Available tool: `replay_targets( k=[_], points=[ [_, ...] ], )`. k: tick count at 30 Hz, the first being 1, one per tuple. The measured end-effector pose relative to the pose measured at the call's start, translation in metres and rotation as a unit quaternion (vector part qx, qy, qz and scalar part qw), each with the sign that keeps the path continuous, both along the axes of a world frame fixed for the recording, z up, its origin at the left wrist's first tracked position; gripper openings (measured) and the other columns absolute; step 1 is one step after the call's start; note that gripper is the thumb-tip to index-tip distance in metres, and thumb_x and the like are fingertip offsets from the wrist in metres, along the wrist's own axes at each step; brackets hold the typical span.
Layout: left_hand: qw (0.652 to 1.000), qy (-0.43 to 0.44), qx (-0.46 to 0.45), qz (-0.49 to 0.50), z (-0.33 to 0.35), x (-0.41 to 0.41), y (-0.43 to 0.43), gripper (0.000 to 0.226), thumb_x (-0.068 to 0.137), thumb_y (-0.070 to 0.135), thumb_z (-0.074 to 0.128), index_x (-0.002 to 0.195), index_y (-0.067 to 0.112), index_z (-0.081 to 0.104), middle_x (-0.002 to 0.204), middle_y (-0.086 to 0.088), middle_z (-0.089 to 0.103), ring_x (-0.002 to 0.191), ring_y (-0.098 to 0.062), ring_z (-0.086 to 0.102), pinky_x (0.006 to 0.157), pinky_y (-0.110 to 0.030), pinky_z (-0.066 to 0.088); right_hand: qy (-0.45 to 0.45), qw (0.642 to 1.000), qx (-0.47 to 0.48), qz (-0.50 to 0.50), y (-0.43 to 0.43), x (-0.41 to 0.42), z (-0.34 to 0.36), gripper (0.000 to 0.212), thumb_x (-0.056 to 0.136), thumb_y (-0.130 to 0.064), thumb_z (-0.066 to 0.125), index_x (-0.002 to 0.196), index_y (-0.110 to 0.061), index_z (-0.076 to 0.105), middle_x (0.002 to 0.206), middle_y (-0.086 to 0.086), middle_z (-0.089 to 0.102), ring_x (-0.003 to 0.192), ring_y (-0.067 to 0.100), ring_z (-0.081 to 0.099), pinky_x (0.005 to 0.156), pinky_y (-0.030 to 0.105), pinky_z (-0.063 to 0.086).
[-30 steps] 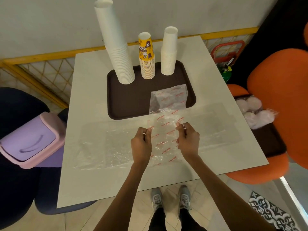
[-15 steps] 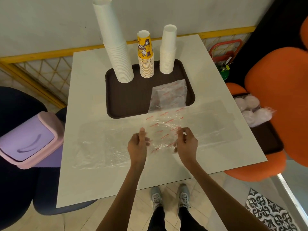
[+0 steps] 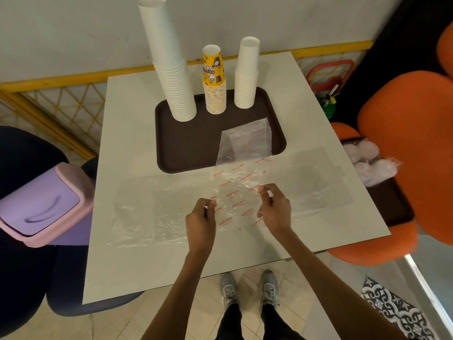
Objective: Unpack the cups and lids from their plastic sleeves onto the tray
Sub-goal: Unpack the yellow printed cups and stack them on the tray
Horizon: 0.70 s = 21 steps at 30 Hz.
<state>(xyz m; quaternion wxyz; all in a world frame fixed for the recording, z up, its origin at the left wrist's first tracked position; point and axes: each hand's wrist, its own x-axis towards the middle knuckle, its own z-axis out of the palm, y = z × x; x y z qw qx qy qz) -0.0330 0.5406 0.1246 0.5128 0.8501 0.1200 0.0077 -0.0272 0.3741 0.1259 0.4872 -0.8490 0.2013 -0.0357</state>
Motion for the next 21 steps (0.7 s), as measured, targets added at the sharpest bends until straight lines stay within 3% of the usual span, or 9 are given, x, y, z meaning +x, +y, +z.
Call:
replay_targets(
  k=[2, 5, 7, 10, 11, 13, 16, 19, 21],
  points=[
    [0.997, 0.013, -0.056, 0.060, 0.006, 0.003, -0.001, 0.016, 0.096, 0.031, 0.052, 0.093, 0.017, 0.057, 0.064, -0.001, 0.060, 0.053, -0.015, 0.056, 0.055, -0.031, 0.050, 0.008, 0.999, 0.037, -0.012, 0.004, -0.004, -0.002, 0.022, 0.100, -0.026, 0.042, 0.105, -0.009, 0.056, 0.052, -0.002, 0.061, 0.036, 0.004, 0.053, 0.045, 0.012, 0.043],
    [0.961, 0.081, -0.216, 0.156, 0.013, 0.000, -0.004, 0.026, 0.096, 0.040, 0.047, 0.104, 0.016, 0.052, 0.080, -0.005, 0.062, 0.065, -0.017, 0.061, 0.060, -0.025, 0.050, 0.011, 0.991, 0.128, -0.048, 0.011, -0.009, -0.007, 0.023, 0.100, -0.031, 0.041, 0.105, -0.010, 0.051, 0.066, 0.012, 0.068, 0.044, 0.020, 0.062, 0.049, 0.037, 0.056],
    [0.942, 0.110, -0.265, 0.175, 0.014, -0.012, -0.014, 0.033, 0.095, 0.043, 0.046, 0.108, 0.013, 0.050, 0.091, -0.006, 0.061, 0.076, -0.019, 0.062, 0.065, -0.026, 0.050, 0.006, 0.987, 0.145, -0.075, 0.020, -0.009, -0.009, 0.021, 0.100, -0.032, 0.041, 0.102, -0.013, 0.050, 0.068, 0.011, 0.067, 0.051, 0.028, 0.064, 0.054, 0.046, 0.056],
    [0.921, 0.131, -0.294, 0.218, 0.018, -0.026, -0.037, 0.032, 0.095, 0.045, 0.047, 0.102, 0.014, 0.050, 0.093, -0.007, 0.060, 0.079, -0.019, 0.062, 0.068, -0.028, 0.051, -0.003, 0.983, 0.151, -0.105, 0.040, -0.009, -0.005, 0.021, 0.100, -0.027, 0.041, 0.103, -0.007, 0.049, 0.070, 0.001, 0.060, 0.054, 0.011, 0.058, 0.051, 0.026, 0.054],
    [0.912, 0.137, -0.302, 0.241, 0.019, -0.025, -0.043, 0.031, 0.096, 0.044, 0.046, 0.101, 0.014, 0.050, 0.092, -0.006, 0.060, 0.078, -0.018, 0.061, 0.067, -0.027, 0.051, -0.012, 0.980, 0.166, -0.113, 0.047, -0.009, -0.004, 0.020, 0.100, -0.026, 0.041, 0.103, -0.007, 0.048, 0.078, 0.003, 0.062, 0.059, 0.010, 0.060, 0.050, 0.019, 0.052],
    [0.890, 0.149, -0.315, 0.292, 0.021, -0.016, -0.050, 0.030, 0.098, 0.040, 0.043, 0.100, 0.011, 0.050, 0.088, -0.005, 0.059, 0.074, -0.016, 0.059, 0.063, -0.025, 0.049, -0.025, 0.969, 0.211, -0.126, 0.060, -0.008, -0.001, 0.016, 0.100, -0.022, 0.042, 0.106, -0.008, 0.046, 0.099, 0.008, 0.064, 0.076, 0.017, 0.066, 0.057, 0.018, 0.055],
    [0.875, 0.136, -0.296, 0.359, 0.018, 0.002, -0.048, 0.026, 0.101, 0.036, 0.040, 0.093, 0.013, 0.050, 0.083, -0.007, 0.058, 0.069, -0.018, 0.056, 0.058, -0.024, 0.047, -0.018, 0.956, 0.261, -0.132, 0.075, -0.004, -0.001, 0.016, 0.100, -0.019, 0.042, 0.111, -0.008, 0.044, 0.118, 0.008, 0.059, 0.097, 0.023, 0.064, 0.072, 0.028, 0.058],
    [0.906, 0.085, -0.193, 0.367, 0.010, 0.009, -0.039, 0.029, 0.102, 0.031, 0.038, 0.098, 0.008, 0.054, 0.088, -0.007, 0.059, 0.078, -0.021, 0.056, 0.065, -0.027, 0.045, -0.023, 0.944, 0.302, -0.131, 0.076, 0.002, -0.002, 0.011, 0.099, -0.018, 0.044, 0.107, -0.011, 0.046, 0.119, 0.009, 0.061, 0.099, 0.026, 0.065, 0.077, 0.035, 0.059],
    [0.932, 0.047, -0.122, 0.337, 0.002, 0.008, -0.029, 0.024, 0.102, 0.025, 0.040, 0.092, 0.008, 0.054, 0.085, -0.001, 0.059, 0.073, -0.015, 0.054, 0.067, -0.022, 0.039, -0.018, 0.939, 0.315, -0.134, 0.071, 0.009, -0.005, 0.005, 0.099, -0.017, 0.046, 0.101, -0.014, 0.047, 0.114, 0.017, 0.064, 0.096, 0.031, 0.067, 0.079, 0.038, 0.058]
  ],
)
